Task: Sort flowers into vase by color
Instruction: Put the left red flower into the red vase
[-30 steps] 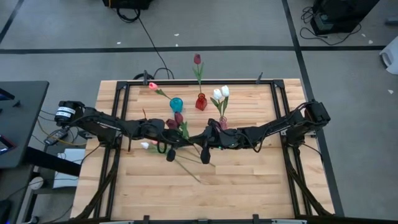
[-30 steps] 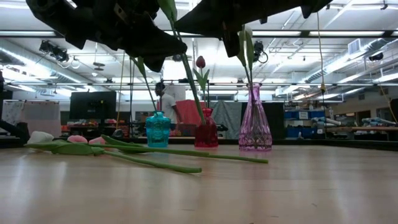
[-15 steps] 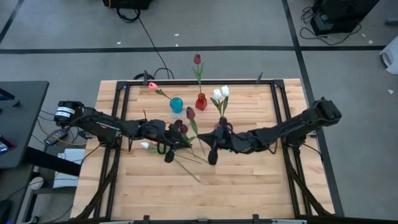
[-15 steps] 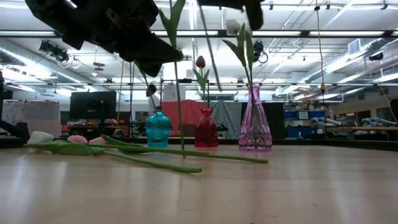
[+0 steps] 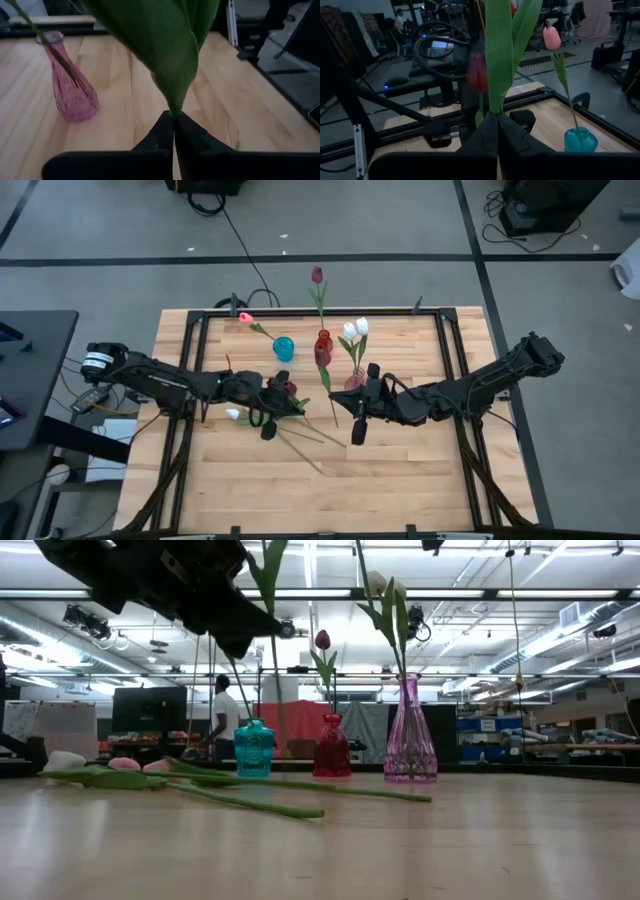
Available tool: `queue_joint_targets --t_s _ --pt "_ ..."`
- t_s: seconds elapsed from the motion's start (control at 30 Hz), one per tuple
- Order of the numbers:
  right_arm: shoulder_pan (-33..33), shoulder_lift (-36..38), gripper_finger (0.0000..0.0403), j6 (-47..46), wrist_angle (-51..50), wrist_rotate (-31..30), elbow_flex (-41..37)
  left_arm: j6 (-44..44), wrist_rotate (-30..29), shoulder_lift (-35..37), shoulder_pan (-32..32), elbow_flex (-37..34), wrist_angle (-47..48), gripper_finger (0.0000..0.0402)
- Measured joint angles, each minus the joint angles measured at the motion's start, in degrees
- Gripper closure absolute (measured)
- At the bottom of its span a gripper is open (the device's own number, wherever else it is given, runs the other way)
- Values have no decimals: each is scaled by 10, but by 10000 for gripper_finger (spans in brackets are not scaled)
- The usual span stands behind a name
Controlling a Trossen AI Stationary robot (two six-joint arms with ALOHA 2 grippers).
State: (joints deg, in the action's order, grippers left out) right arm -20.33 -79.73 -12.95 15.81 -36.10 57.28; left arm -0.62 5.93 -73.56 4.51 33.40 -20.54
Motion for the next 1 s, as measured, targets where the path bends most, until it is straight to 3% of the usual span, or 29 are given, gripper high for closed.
queue_joint_targets --t_s 0.37,0.8,1.0 --pt "-5 -1 397 -18 -4 1 0 1 -1 110 13 0 96 395" --pt "22 -2 396 -34 -13 4 0 18 40 79 27 1 91 390" --pt "33 -2 396 -13 42 62 0 30 40 58 48 1 75 389"
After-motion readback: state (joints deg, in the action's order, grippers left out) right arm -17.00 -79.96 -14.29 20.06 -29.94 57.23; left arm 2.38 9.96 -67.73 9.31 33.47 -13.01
